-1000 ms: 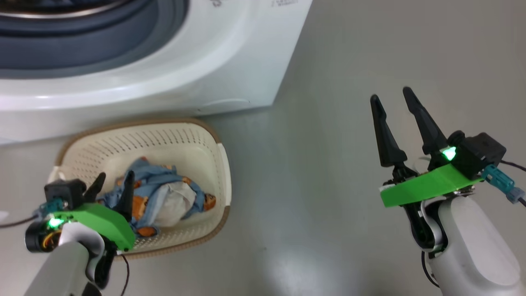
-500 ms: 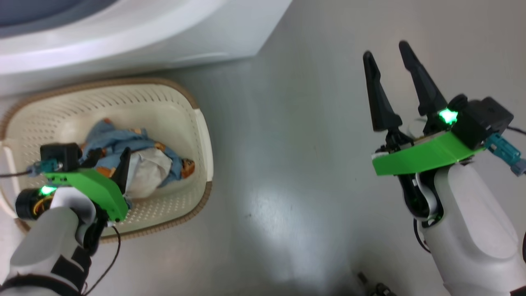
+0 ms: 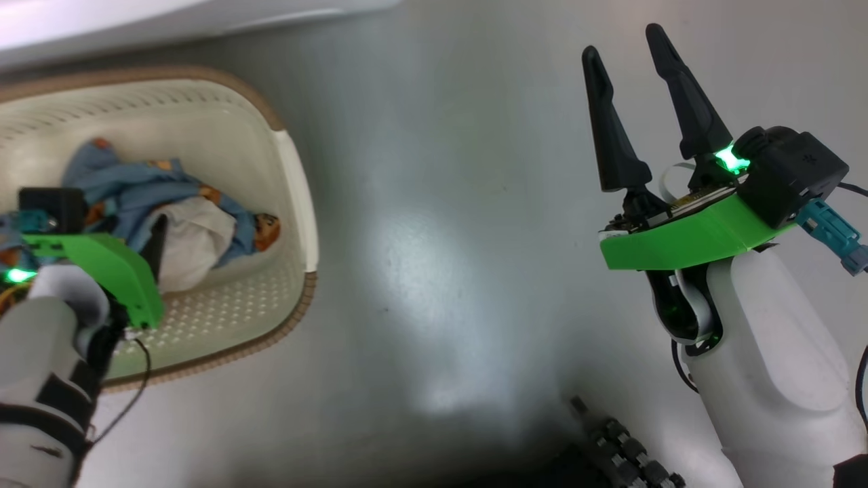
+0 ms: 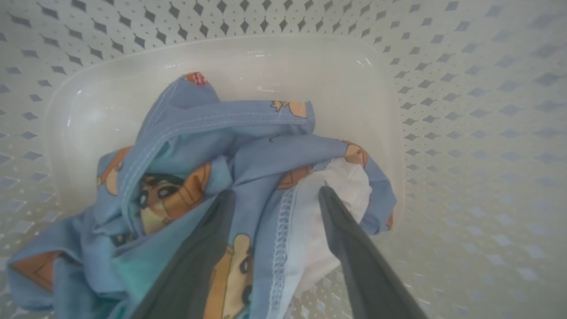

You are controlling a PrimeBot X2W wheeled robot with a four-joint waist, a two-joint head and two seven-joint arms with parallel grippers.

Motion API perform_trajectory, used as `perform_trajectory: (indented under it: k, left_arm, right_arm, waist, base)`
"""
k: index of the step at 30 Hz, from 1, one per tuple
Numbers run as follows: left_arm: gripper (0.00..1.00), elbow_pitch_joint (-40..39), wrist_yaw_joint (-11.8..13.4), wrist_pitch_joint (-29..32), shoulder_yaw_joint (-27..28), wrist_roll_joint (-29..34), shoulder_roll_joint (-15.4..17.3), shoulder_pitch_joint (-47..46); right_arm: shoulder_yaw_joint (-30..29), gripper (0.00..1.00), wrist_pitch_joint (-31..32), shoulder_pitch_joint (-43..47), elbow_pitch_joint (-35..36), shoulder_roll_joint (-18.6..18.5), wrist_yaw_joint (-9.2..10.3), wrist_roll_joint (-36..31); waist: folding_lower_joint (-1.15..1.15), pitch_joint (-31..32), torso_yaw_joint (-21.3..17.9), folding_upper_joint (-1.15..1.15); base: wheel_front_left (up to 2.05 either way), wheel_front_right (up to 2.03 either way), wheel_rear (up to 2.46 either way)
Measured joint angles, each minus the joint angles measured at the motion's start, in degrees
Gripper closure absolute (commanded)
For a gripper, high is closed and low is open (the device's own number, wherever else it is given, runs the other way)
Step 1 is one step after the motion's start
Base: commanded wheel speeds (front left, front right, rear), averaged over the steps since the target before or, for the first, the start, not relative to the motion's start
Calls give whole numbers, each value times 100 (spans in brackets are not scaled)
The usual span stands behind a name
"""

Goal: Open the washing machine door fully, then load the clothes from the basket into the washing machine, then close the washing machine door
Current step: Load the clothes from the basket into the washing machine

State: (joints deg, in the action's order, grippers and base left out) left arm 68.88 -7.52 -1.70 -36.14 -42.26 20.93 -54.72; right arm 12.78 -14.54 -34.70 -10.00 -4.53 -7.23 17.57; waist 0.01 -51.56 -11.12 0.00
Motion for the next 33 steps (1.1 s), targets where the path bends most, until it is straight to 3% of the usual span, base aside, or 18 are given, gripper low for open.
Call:
perform_trajectory:
  k: [14, 29, 31, 32, 33]
  left_arm:
    - [0, 426, 240, 177, -102, 7, 199, -335]
    - [0, 461, 405, 573, -211, 7, 310, -489]
    - [78, 461, 405, 621, -211, 5, 313, -490]
    - [100, 464, 404, 623, -212, 5, 316, -489]
    - [100, 468, 404, 623, -213, 3, 320, -489]
  right_arm:
    - [41, 0, -1, -1, 143, 96, 0, 0]
    - [58, 0, -1, 1, 179, 116, 0, -36]
    - [74, 0, -1, 1, 177, 119, 0, -38]
    - [82, 0, -1, 1, 177, 119, 0, -40]
    - [90, 0, -1, 1, 176, 119, 0, -40]
  waist:
    - [-1, -483, -438, 0]
    - [-1, -595, -531, 0]
    - [-1, -581, -531, 0]
    - [-1, -571, -531, 0]
    - [-1, -562, -531, 0]
  base:
    - [0, 0, 0]
    - [0, 0, 0]
    - [0, 0, 0]
    - [0, 0, 0]
    - [0, 0, 0]
